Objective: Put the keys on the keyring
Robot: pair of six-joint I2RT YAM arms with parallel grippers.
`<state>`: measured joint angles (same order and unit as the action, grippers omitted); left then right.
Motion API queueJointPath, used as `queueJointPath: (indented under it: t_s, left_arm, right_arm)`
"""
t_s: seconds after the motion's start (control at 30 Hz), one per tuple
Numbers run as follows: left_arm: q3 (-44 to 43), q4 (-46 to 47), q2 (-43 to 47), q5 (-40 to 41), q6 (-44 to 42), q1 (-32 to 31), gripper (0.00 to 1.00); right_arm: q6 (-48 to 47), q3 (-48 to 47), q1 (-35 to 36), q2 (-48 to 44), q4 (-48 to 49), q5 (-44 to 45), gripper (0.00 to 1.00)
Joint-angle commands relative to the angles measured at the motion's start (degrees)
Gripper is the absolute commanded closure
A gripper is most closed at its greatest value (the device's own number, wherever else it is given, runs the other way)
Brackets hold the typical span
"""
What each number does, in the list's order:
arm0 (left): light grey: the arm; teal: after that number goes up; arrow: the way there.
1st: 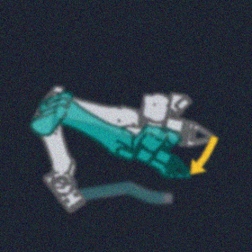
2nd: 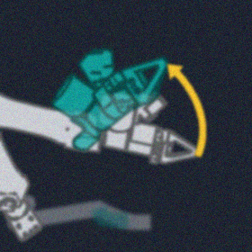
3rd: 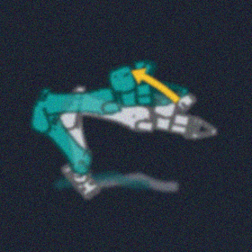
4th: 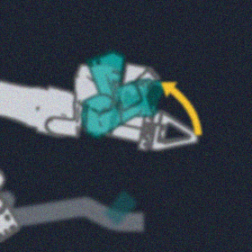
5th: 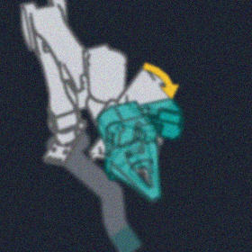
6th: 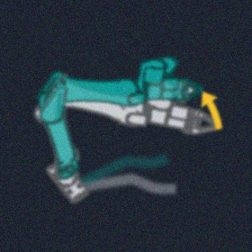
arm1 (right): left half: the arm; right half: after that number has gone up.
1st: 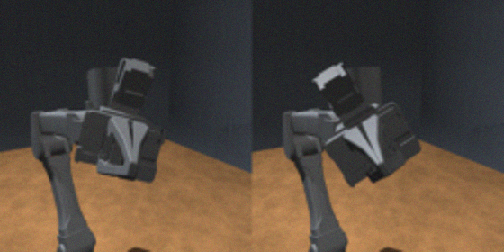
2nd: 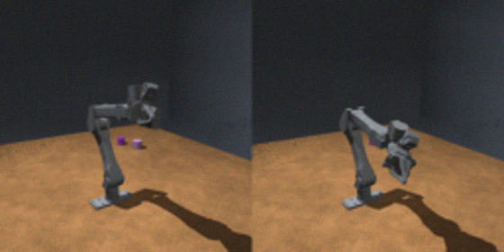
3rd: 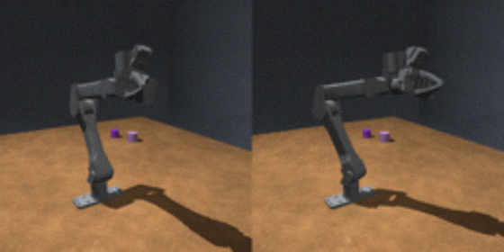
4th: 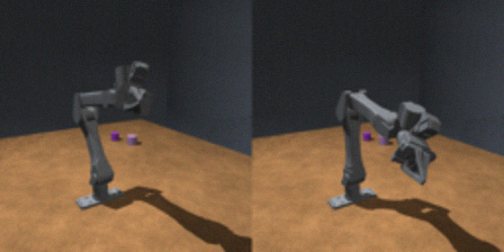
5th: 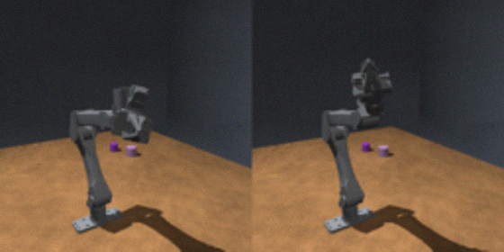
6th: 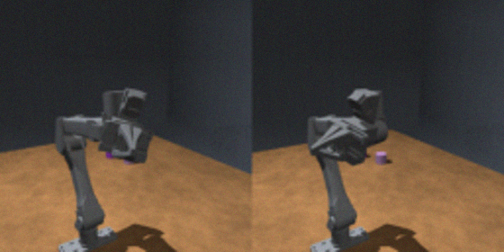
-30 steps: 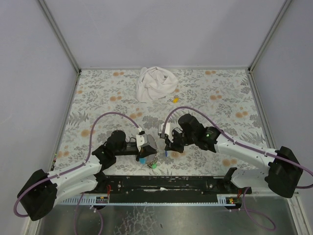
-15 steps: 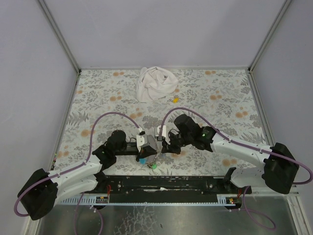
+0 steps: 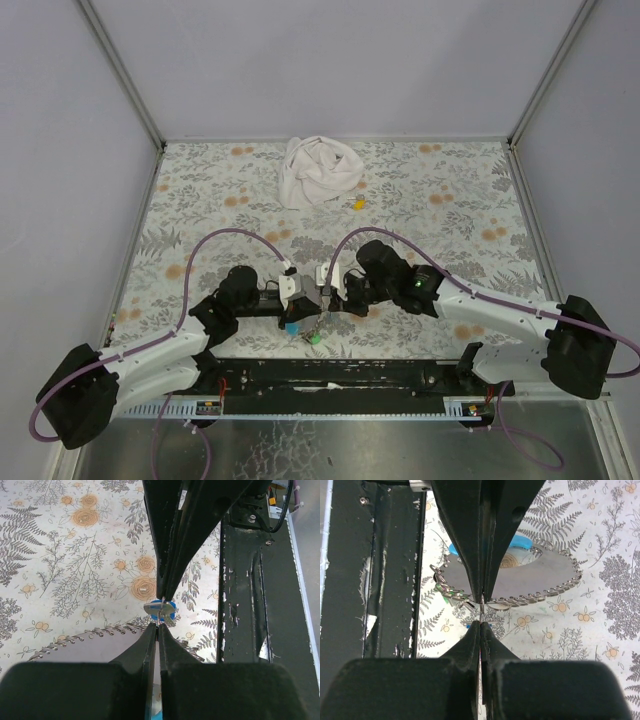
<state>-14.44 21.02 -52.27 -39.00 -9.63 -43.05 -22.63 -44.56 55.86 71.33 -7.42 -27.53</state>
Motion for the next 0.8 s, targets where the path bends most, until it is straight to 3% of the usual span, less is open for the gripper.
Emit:
queueJointPath:
  t_s: [0.0,0.77]
  left_arm:
    - [-1.23,5.44,0.92,0.55,0.62,0.24,1.00]
    - [-1.03,6.67,0.67,-0.11,1.19,0.24,1.00]
  right_arm:
    - [-1.01,-0.03,0.57,-1.42,0.50,2.22,1.00]
    - [-0.49,-1.37,1.67,0.21,0.45,4.18,1.00]
